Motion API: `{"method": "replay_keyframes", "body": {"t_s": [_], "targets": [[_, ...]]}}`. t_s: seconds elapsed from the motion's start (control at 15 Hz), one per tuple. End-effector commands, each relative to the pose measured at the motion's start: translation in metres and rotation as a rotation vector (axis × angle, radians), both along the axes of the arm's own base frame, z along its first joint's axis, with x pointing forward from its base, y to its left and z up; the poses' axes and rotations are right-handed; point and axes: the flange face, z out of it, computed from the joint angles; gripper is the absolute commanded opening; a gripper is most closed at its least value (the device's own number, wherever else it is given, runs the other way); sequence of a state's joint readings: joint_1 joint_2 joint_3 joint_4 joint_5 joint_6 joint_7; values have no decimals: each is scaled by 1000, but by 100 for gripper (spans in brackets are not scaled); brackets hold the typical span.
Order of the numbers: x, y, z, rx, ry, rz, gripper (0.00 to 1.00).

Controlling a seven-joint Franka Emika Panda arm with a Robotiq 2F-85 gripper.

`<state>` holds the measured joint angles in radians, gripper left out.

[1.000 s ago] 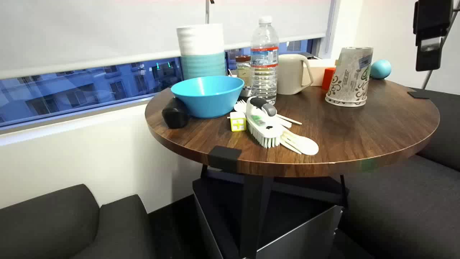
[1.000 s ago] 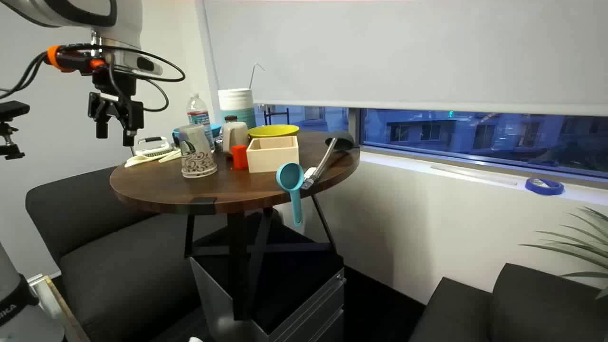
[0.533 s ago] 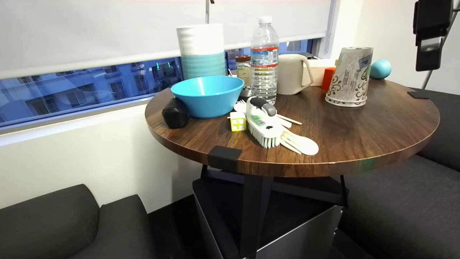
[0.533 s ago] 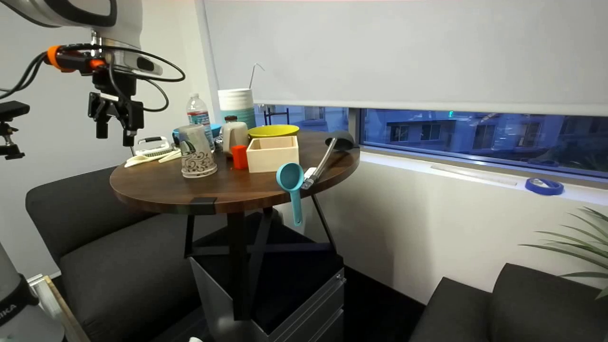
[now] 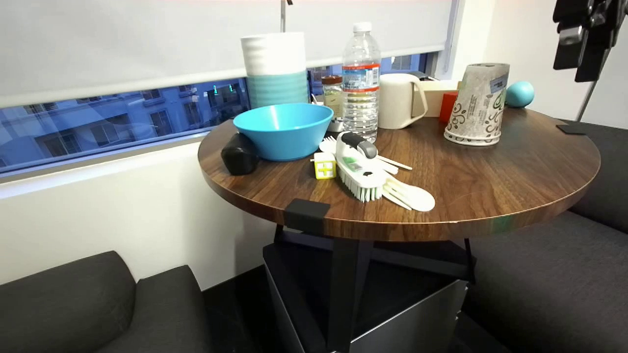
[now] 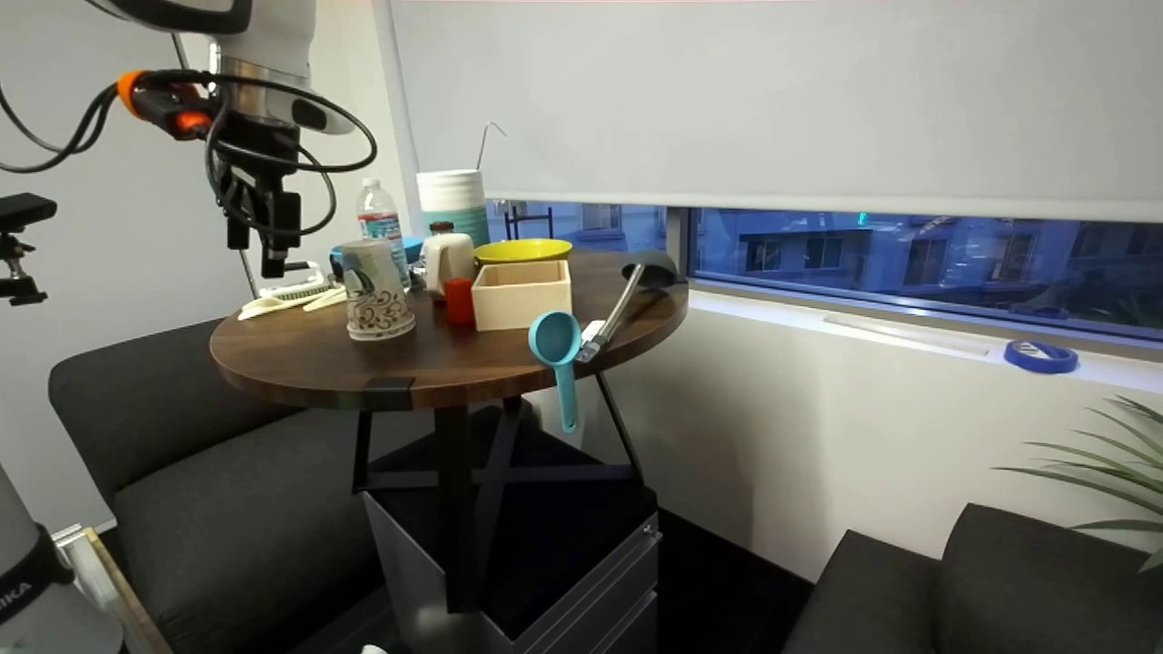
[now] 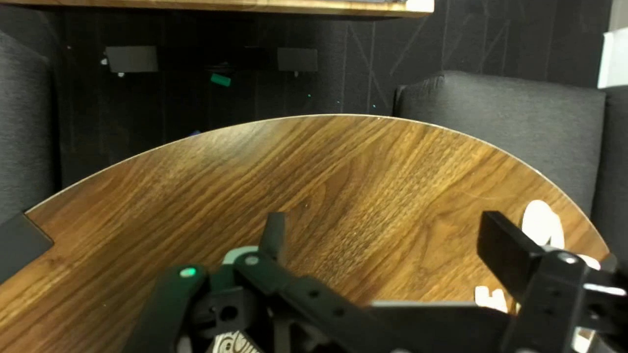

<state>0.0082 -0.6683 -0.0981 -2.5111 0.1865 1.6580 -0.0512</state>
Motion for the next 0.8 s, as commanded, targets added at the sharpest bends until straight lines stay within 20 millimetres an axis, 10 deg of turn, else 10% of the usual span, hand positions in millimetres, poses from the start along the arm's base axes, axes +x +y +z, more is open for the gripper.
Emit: {"method": "replay_keyframes", "body": {"t_s": [0.0,0.73], "targets": [[-3,-31,12,114,-13,-161,100],[63,-76,12,203,-83,-739,100]]}}
